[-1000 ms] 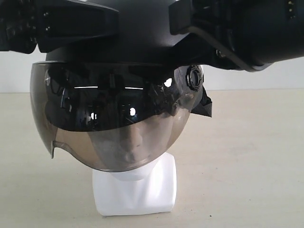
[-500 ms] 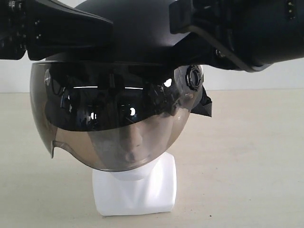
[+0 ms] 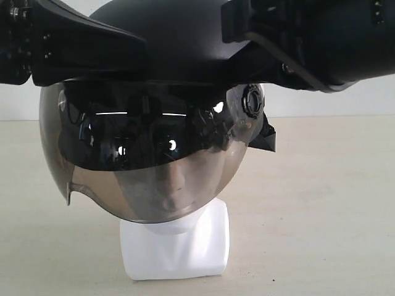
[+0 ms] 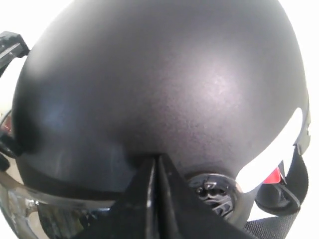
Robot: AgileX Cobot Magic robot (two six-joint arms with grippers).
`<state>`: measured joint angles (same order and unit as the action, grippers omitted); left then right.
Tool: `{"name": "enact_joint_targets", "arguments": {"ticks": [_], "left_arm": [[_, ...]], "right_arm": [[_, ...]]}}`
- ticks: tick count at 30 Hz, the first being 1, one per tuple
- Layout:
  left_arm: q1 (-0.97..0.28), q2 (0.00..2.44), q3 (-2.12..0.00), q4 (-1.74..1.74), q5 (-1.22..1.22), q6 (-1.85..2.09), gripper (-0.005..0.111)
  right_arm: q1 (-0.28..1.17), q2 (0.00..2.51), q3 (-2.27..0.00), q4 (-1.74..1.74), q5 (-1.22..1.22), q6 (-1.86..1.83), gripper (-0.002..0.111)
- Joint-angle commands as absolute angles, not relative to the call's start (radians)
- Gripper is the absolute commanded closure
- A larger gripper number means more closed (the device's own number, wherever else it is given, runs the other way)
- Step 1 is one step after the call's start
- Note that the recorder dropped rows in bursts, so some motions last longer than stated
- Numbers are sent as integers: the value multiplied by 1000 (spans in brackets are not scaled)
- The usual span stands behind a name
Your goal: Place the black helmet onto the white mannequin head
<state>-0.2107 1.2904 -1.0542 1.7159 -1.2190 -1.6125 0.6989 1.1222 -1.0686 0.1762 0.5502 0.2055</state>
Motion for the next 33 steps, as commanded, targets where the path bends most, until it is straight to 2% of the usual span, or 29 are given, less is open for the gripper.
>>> {"name": "enact_joint_targets", "arguments": {"ticks": [1,12,19,33], "left_arm": [[-210,1284,-1048,1724,-1221,-1631,102],[-210,1243,-1073,1690,-1221,-1611,102],[-210,1243,-1073,1723,-1207,-1615,102],[-210,1243,-1073,1738,-1169,-1626,102]], "right_arm": [[697,1160,-1039,81,684,245,109],[697,1160,-1039,-6,711,324,109],[697,1146,-1044,-11,641,327,109],[697,1008,-1220,-220,850,364,109]]}}
